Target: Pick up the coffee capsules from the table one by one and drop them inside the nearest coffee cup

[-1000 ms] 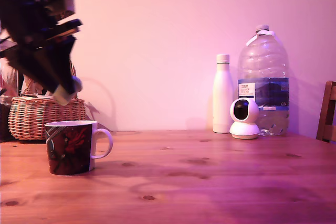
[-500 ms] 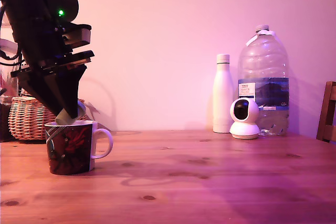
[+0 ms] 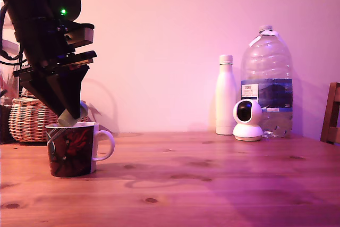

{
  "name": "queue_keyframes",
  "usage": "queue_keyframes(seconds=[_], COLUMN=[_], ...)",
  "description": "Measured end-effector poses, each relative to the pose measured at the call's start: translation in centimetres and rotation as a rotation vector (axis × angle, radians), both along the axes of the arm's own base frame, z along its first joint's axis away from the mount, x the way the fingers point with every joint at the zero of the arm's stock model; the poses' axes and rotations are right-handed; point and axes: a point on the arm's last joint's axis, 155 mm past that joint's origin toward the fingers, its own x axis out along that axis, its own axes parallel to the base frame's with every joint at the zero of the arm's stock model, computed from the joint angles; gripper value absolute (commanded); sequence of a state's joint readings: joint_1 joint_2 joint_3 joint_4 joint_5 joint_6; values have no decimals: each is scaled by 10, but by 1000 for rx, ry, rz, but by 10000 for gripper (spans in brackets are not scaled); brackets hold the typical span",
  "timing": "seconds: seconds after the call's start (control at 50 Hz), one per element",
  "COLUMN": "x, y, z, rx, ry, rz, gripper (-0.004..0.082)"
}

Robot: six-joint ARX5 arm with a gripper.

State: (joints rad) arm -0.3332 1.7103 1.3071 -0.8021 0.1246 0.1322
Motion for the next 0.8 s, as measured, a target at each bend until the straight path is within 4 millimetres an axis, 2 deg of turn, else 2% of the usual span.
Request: queue_keyframes(seconds=[0.08,0.14,0.5,0.6,0.68,0.74,0.8], x=[3,6,13,13,13,13,13], y=[-1,0,-1,-2,-4,-5,-7], z=[1,2,5,5,5,6,9], rx=[-4,4,-1,-1,-1,-2,-7], ry=[-15,-28,-57,-58,-63,-68,-72], rz=[-2,3,3,1,-8,-12,-15], gripper=[653,793,789,769,692,552,312])
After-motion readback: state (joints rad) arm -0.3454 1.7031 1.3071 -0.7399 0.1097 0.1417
